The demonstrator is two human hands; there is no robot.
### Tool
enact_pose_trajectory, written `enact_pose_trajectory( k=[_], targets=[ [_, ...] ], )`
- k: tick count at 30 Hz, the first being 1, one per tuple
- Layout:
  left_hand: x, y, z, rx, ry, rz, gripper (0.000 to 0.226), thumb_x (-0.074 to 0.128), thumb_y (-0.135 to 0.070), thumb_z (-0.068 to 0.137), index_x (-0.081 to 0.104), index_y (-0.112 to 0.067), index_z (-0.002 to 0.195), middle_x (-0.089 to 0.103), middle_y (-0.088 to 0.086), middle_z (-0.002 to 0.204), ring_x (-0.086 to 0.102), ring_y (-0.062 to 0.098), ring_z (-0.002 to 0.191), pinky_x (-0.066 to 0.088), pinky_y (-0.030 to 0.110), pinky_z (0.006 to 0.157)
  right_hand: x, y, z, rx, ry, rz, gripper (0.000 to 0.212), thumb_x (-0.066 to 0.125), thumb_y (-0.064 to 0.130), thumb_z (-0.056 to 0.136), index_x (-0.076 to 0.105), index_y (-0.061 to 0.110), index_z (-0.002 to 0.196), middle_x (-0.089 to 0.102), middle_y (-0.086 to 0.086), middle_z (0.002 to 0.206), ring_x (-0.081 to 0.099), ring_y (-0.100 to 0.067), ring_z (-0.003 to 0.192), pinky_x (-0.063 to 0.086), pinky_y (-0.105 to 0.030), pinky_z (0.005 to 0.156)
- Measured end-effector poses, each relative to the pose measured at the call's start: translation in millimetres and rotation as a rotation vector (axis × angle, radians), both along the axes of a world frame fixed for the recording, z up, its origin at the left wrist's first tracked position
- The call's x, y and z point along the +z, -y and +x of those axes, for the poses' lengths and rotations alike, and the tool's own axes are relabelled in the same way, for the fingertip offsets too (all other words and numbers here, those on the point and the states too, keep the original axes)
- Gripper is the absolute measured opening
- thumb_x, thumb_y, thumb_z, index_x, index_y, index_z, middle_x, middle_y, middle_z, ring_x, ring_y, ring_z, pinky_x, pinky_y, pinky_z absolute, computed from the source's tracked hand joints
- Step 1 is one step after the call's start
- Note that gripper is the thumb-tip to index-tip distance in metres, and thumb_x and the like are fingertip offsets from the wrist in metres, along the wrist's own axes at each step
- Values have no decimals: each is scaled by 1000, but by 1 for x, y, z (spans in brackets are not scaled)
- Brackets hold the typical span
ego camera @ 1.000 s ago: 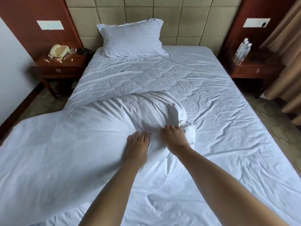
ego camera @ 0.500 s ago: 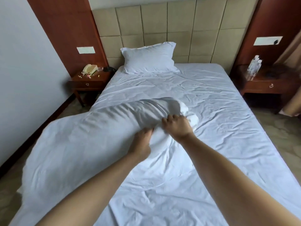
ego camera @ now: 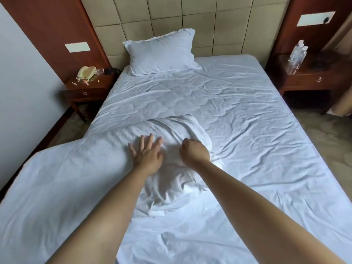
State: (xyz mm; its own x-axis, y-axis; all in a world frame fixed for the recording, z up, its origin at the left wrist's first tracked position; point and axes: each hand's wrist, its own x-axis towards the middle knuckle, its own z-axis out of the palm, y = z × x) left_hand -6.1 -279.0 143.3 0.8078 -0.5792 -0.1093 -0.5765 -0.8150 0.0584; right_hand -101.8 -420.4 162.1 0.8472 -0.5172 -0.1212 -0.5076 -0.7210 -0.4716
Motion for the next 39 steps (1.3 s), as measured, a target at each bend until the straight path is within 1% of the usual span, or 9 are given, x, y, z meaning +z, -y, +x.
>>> enact_pose_trajectory(
  k=[2, 5, 9, 15, 21, 25, 29, 34, 39],
  targets=[
    [-16, -6, 13, 28, -4, 105, 59, 21, -55, 96, -5, -46, 148, -10, -13, 159, -11, 23, 147, -5, 68, 108, -7, 0, 12, 6, 110, -175, 42, 45, 30, 89, 48, 16, 129, 46, -12, 135, 37, -30, 128, 29, -39, 103],
    [-53, -16, 19, 24, 55, 124, 62, 14, -63, 91, -6, -48, 147, -8, -9, 160, -7, 27, 147, 3, 72, 106, -50, 0, 22, 109, 0, -274, 63, 37, 50, 90, 26, 28, 148, 14, -12, 158, 7, -34, 146, -3, -55, 113],
    [-101, -16, 12, -25, 35, 122, 65, 25, -62, 86, 30, -36, 146, 24, 4, 157, 18, 37, 144, 10, 73, 100, -117, 2, 14, 92, 15, -237, 69, 38, 57, 83, 40, 26, 144, 31, -14, 153, 23, -35, 143, 6, -58, 112],
    [-168, -27, 20, -64, 49, 141, 64, 10, -62, 93, 33, -32, 144, 31, 8, 154, 24, 37, 142, 9, 70, 103, -184, -11, 25, 124, -38, -183, 67, 43, 47, 82, 45, 17, 142, 35, -18, 150, 27, -30, 142, 8, -48, 116],
    [-205, -23, 35, -56, -51, 282, 65, 15, -66, 90, 49, -36, 137, 39, 6, 150, 27, 36, 140, 0, 70, 104, -203, 0, 52, 164, -267, -136, 66, 33, 44, 94, 16, 18, 153, 5, -16, 159, -2, -27, 147, -21, -43, 112],
    [-195, -23, 28, -72, -7, 282, 68, 11, -65, 91, 44, -32, 140, 36, 9, 151, 25, 39, 141, -4, 68, 105, -194, -16, 34, 56, -66, -136, 60, 39, 37, 83, 52, 14, 137, 40, -19, 147, 33, -32, 140, 1, -45, 116],
    [-183, -19, 10, -66, 46, 256, 69, 16, -65, 89, 43, -29, 141, 34, 10, 152, 22, 39, 142, -4, 67, 107, -205, -26, -13, 41, 91, -61, 59, 43, 39, 88, 45, 16, 142, 35, -15, 151, 28, -28, 142, 14, -47, 116],
    [-170, -20, -12, -79, 71, 255, 65, 16, -60, 92, 40, -28, 143, 34, 13, 152, 24, 39, 141, -2, 65, 108, -196, -19, -35, 119, -175, -36, 79, 4, 57, 82, 1, 22, 153, -12, -8, 160, -20, -20, 145, -25, -36, 109],
    [-154, -25, -16, -51, 16, 192, 60, 26, -50, 91, 46, -23, 140, 43, 10, 147, 39, 32, 134, 25, 65, 103, -171, -32, -53, 6, -76, -61, 67, 19, 51, 90, 14, 26, 153, -2, -12, 160, -10, -31, 147, -30, -41, 107]
  ],
)
